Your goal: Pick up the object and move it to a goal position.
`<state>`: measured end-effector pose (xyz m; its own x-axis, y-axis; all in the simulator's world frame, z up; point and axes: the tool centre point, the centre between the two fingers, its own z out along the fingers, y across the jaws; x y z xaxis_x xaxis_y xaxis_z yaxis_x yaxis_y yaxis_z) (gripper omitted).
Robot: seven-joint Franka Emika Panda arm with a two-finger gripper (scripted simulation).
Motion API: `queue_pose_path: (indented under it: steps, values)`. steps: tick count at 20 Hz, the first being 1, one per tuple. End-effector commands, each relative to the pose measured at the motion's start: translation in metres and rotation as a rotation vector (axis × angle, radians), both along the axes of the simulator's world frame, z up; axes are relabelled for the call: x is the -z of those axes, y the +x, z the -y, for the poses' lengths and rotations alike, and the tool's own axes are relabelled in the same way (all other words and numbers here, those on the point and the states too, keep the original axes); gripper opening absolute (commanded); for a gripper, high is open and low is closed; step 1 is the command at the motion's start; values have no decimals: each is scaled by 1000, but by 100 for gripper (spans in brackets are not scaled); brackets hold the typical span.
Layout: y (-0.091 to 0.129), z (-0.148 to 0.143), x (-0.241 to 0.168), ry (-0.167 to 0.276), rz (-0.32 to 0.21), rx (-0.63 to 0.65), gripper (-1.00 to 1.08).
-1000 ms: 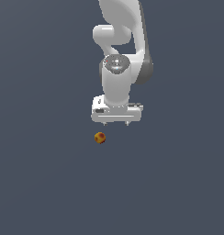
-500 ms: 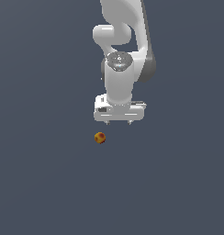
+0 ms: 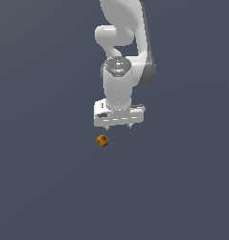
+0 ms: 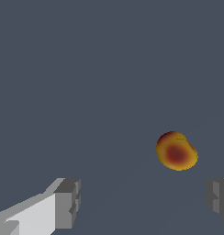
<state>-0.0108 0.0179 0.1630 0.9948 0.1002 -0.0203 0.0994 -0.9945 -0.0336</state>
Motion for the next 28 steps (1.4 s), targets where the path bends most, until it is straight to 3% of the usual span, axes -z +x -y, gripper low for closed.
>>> queue_pose_path:
  steps: [1,28]
  values:
    - [1,5,4,-2,2,-40,100]
    - [6,79,66,-19,30,-648,100]
